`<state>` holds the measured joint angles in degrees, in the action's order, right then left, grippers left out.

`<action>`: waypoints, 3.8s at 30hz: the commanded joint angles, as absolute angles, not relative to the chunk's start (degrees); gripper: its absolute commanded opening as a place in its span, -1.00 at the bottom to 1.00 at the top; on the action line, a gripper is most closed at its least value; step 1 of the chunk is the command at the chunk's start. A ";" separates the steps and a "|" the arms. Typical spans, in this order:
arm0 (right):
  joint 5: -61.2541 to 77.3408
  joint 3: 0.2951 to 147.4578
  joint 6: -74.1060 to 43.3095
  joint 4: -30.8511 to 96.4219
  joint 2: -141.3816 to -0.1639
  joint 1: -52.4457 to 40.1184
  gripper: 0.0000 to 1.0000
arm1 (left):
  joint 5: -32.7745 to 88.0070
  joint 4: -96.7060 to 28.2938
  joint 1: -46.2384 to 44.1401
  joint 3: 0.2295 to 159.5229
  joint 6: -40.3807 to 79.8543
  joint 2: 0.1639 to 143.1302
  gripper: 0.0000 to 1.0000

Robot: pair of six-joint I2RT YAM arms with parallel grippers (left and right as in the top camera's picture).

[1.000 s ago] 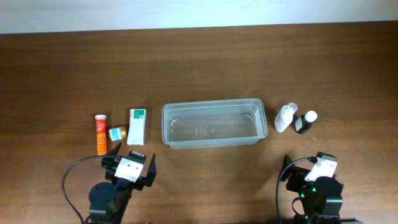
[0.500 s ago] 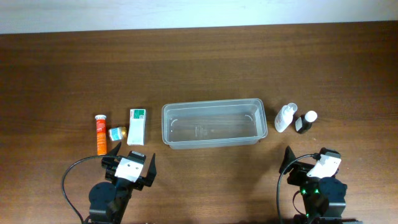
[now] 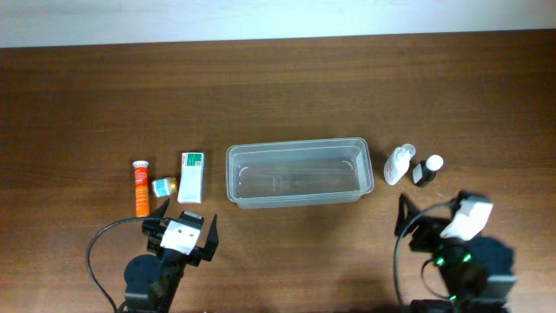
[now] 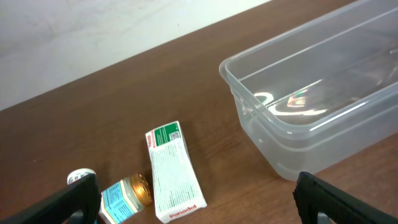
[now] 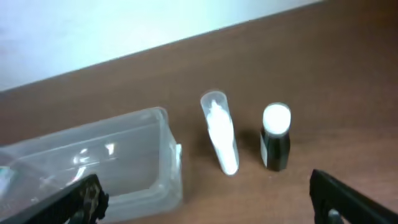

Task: Pack container
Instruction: 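Move the right gripper toward the white spray bottle, then grasp the white spray bottle with the right gripper, then carry the spray bottle over the container and release it inside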

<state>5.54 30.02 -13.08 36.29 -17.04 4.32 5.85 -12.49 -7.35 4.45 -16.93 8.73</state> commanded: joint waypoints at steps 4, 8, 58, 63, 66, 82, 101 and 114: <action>9.72 64.95 -12.25 52.05 -45.21 4.56 0.97 | 6.68 -12.23 -7.07 3.88 -17.58 8.27 1.00; 13.50 81.01 -12.21 65.12 -59.37 4.54 0.97 | 6.68 -12.23 -7.07 3.88 -17.58 8.27 1.00; 3.60 91.92 -12.91 71.66 -98.28 0.38 -0.91 | 6.68 -12.23 -7.07 3.88 -17.58 8.27 1.00; -1.54 97.97 -14.20 76.16 -93.23 -3.38 -0.92 | 6.68 -12.23 -7.07 3.88 -17.58 8.27 1.00; -2.42 101.75 -14.20 78.30 -89.91 -7.09 -0.92 | 6.68 -12.23 -7.07 3.88 -17.58 8.27 1.00; -2.44 100.44 -22.00 78.56 -94.78 -21.76 -0.92 | 6.68 -12.23 -7.07 3.88 -17.58 8.27 1.00; -4.14 89.32 -28.62 68.14 -104.51 -21.32 -0.92 | 6.68 -12.23 -7.07 3.88 -17.58 8.27 1.00; -3.95 86.30 -28.58 61.67 -104.51 -19.38 -0.92 | 6.68 -12.23 -7.07 3.88 -17.58 8.27 1.00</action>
<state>-3.09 87.72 -28.03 62.19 -103.98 -20.75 5.87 -12.51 -7.35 4.27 -16.93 8.67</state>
